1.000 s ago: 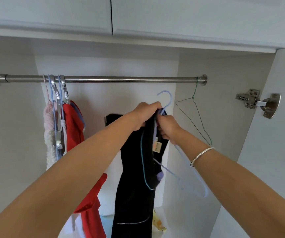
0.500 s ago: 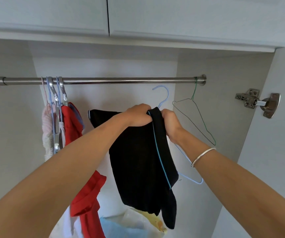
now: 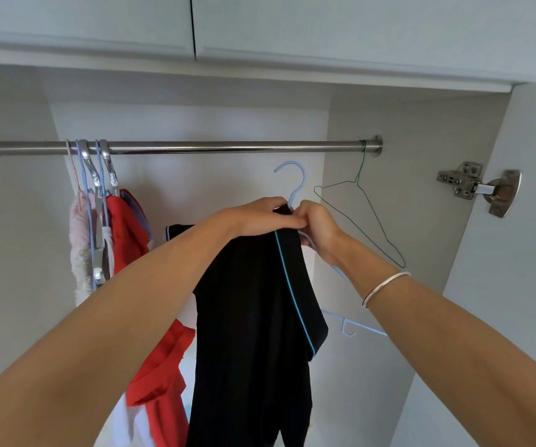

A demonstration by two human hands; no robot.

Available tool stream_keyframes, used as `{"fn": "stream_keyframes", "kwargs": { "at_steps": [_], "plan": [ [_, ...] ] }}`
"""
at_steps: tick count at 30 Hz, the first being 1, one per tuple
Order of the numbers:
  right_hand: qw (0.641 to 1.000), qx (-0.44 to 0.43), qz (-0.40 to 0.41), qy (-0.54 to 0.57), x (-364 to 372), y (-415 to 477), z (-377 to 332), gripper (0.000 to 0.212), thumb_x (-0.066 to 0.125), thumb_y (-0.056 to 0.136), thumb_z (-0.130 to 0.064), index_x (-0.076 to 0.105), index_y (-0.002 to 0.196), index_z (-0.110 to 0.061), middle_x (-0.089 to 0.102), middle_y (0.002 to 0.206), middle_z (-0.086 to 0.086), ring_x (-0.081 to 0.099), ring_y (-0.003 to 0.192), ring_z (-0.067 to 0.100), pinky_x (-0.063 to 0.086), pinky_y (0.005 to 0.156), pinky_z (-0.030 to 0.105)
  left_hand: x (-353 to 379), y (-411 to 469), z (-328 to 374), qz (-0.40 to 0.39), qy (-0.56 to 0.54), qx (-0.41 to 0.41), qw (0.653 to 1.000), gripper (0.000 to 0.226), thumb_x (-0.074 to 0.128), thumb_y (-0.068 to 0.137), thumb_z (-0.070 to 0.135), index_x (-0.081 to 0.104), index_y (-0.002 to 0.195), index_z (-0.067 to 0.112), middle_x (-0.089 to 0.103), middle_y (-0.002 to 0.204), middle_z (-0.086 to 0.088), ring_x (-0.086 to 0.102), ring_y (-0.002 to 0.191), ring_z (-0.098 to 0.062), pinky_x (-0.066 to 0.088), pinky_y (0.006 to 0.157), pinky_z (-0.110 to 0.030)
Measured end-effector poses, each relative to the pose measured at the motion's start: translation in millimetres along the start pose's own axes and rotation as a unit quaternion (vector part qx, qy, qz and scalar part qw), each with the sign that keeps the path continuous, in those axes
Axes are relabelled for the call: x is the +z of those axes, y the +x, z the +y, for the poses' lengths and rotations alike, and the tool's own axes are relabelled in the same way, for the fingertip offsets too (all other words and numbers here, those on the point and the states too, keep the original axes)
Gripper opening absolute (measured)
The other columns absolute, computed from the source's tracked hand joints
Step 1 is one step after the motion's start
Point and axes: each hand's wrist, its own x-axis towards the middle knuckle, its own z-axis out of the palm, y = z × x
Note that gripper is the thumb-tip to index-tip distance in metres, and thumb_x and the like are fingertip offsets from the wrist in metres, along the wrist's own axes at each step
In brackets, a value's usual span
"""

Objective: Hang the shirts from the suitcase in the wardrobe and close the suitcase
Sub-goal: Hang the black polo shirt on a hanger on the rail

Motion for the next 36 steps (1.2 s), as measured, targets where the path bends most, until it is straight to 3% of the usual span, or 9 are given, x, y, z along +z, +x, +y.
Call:
{"fn": "stream_keyframes", "kwargs": {
  "at_steps": [6,10,13,16,20,26,29,33,36],
  "plan": [
    [0.973,-0.164,0.128,-0.103,1,-1,-3,0.019,0.047,0.084,-0.002,0.06,0.072,-0.009,0.059,0.074,0.001,0.054,0.071,0.011,0.042,0.066,0.021,-4,6,-24,0.119,0.035,0.031,0.992,0.028,0.065,0.086,0.04,0.066,0.103,0.016,0.065,0.109,0.0,0.058,0.107,-0.018,0.043,0.094,-0.031],
    [0.973,-0.124,0.029,-0.191,4,-3,8,0.009,0.053,0.087,-0.013,0.057,0.095,-0.016,0.061,0.097,0.004,0.057,0.085,0.016,0.047,0.074,0.029,-14,7,-28,0.211,0.033,0.011,0.977,0.036,0.062,0.087,0.044,0.066,0.102,0.012,0.067,0.102,-0.005,0.061,0.096,-0.021,0.049,0.089,-0.036],
    [0.957,-0.076,-0.055,-0.273,7,-7,17,0.043,0.062,0.085,-0.017,0.047,0.125,-0.015,0.055,0.112,0.002,0.057,0.1,0.018,0.047,0.083,0.029,-21,5,-27,0.231,-0.008,0.017,0.973,0.041,0.059,0.09,0.045,0.066,0.103,0.007,0.067,0.1,-0.008,0.061,0.093,-0.022,0.048,0.087,-0.035],
    [0.942,-0.051,-0.11,-0.313,5,-10,23,0.03,0.064,0.085,-0.016,0.061,0.111,-0.001,0.068,0.105,0.015,0.066,0.094,0.025,0.053,0.087,0.036,-23,0,-24,0.228,-0.052,0.025,0.972,0.042,0.056,0.092,0.042,0.066,0.099,0.002,0.063,0.089,-0.01,0.06,0.085,-0.023,0.047,0.08,-0.033],
    [0.928,-0.024,-0.162,-0.334,-3,-12,32,0.02,0.068,0.085,-0.029,0.07,0.09,-0.01,0.071,0.089,0.007,0.068,0.083,0.019,0.054,0.078,0.028,-26,-4,-24,0.27,-0.061,0.031,0.96,0.04,0.06,0.09,0.043,0.069,0.093,0.004,0.069,0.093,-0.013,0.065,0.089,-0.025,0.052,0.085,-0.038],
    [0.912,-0.102,-0.029,-0.396,-16,-19,38,0.05,0.06,0.085,-0.054,0.051,0.061,-0.01,0.049,0.062,0.003,0.051,0.073,0.016,0.041,0.077,0.028,-43,-3,-37,0.336,-0.083,-0.054,0.937,0.044,0.064,0.086,0.045,0.067,0.09,0.001,0.063,0.084,-0.007,0.057,0.076,-0.018,0.047,0.07,-0.03],
    [0.886,-0.026,-0.042,-0.461,-31,-23,35,0.048,0.039,0.095,-0.053,0.047,0.072,-0.012,0.052,0.079,0.012,0.043,0.096,0.024,0.026,0.092,0.032,-45,-5,-44,0.342,-0.102,-0.091,0.93,0.035,0.065,0.086,0.04,0.063,0.08,0.006,0.055,0.071,-0.002,0.052,0.064,-0.014,0.04,0.055,-0.023],
    [0.782,0.021,-0.043,-0.621,-60,-13,57,0.039,0.04,0.091,-0.042,0.067,0.087,-0.015,0.066,0.105,0.004,0.054,0.109,0.024,0.026,0.094,0.04,-45,-9,-55,0.349,-0.14,-0.117,0.919,0.027,0.066,0.082,0.031,0.066,0.082,0.004,0.057,0.071,-0.003,0.054,0.065,-0.015,0.041,0.057,-0.023],
    [0.837,0.057,-0.073,-0.539,-85,-10,74,0.013,0.055,0.087,-0.026,0.062,0.079,-0.019,0.061,0.089,-0.002,0.058,0.098,0.025,0.037,0.089,0.036,-47,-10,-61,0.362,-0.172,-0.123,0.908,0.024,0.065,0.082,0.03,0.064,0.077,0.007,0.055,0.068,-0.004,0.054,0.068,-0.018,0.04,0.057,-0.026]
  ]
}}
